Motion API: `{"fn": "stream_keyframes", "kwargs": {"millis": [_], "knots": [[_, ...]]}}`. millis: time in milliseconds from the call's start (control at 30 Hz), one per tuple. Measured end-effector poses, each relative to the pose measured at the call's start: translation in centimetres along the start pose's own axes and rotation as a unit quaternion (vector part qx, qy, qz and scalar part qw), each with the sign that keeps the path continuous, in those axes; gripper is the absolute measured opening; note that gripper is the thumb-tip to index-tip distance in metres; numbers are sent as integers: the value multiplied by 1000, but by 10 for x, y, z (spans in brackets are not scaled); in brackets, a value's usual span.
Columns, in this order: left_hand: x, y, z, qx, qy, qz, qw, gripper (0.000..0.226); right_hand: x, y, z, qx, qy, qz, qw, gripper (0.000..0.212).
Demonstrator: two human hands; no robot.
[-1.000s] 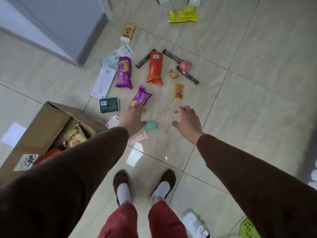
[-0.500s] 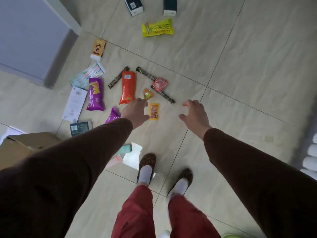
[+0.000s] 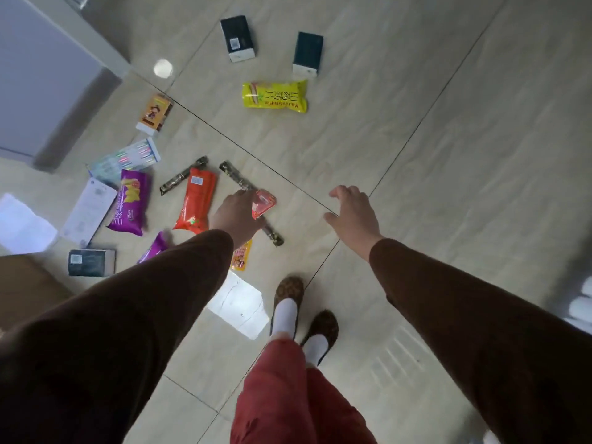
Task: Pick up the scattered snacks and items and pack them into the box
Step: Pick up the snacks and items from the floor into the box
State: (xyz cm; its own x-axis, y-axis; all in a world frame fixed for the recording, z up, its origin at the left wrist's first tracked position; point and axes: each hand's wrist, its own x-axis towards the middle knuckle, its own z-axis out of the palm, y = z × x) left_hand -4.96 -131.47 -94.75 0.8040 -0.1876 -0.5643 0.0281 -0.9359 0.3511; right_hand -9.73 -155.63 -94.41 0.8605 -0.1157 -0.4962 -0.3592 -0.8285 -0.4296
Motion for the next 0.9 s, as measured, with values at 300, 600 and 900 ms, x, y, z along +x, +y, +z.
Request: {"fn": "stream_keyframes", "kwargs": {"millis": [300,600,900], "knots": [[109,26,-15,-64,15,-39,997,51,146,-4,-46,-16,-15,-20,1000,45],[233,35,-39,-45,47,-41,997,54,306,-9,-67,-6,-28,-20,999,46],[363,30,-53,-41,86,-62,994,58,462,-17,-70,19,-46,-1,999,52]]}}
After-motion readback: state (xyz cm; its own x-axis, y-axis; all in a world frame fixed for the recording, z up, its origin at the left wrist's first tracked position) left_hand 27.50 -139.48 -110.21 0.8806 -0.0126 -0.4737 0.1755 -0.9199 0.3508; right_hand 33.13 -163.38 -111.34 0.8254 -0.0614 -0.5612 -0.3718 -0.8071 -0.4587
